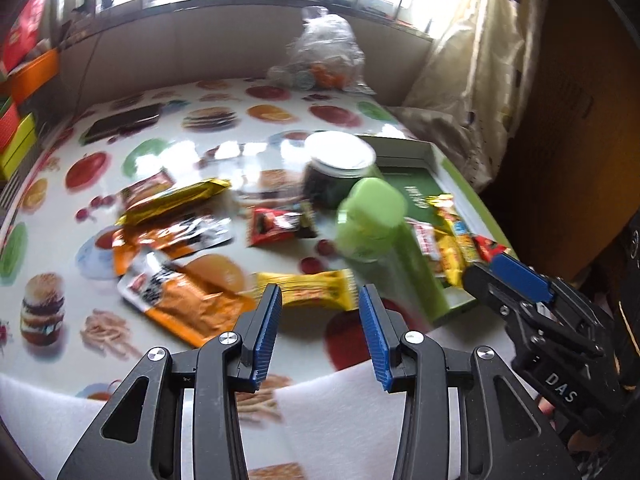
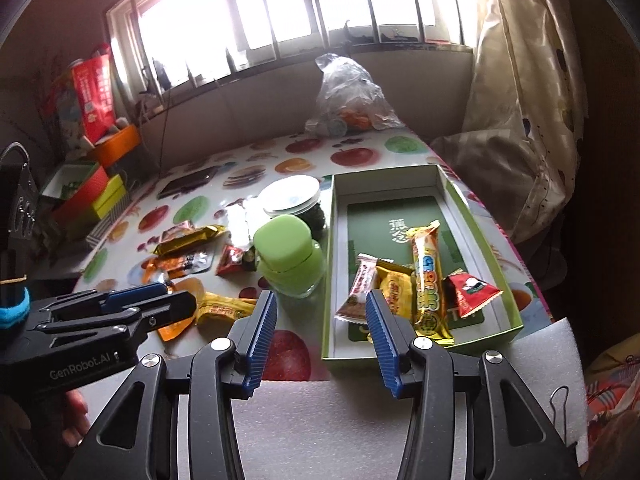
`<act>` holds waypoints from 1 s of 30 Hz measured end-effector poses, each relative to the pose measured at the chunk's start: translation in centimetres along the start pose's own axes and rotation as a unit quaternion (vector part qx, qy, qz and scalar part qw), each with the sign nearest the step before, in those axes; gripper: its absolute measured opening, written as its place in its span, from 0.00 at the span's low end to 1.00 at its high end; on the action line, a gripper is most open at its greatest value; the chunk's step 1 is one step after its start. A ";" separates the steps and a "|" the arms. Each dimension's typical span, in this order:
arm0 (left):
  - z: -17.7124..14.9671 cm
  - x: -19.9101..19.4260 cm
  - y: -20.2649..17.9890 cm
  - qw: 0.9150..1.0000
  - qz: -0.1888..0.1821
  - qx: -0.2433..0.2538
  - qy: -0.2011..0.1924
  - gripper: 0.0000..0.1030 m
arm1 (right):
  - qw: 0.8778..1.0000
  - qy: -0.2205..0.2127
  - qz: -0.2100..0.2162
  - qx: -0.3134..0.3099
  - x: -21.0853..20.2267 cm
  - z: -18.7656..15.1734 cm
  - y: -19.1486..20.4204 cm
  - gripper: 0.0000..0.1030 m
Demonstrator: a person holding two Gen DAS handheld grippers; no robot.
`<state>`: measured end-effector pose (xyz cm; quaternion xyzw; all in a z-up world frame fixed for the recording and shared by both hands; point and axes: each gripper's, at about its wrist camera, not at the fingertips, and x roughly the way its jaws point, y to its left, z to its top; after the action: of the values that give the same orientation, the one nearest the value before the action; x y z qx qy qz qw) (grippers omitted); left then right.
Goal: Organize snacks
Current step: 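Move both tools back over the snack pile, then grasp yellow peanut candy with right tool while left tool reaches orange konjac packet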
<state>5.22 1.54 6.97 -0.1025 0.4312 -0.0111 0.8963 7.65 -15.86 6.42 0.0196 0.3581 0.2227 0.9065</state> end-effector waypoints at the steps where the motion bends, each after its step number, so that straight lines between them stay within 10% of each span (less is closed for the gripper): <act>1: -0.2 0.0 0.8 1.000 0.007 -0.007 0.000 0.40 | 1.000 0.004 0.004 -0.005 0.3 -0.1 0.4 0.45; 30: -1.6 3.7 11.8 0.989 0.037 -0.132 0.056 0.40 | 0.971 0.126 0.047 -0.200 11.1 -1.0 9.4 0.52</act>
<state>5.47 12.42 0.83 -0.2036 0.4822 0.0734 0.8489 10.53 -2.92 0.41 -0.1734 0.4166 0.3324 0.8282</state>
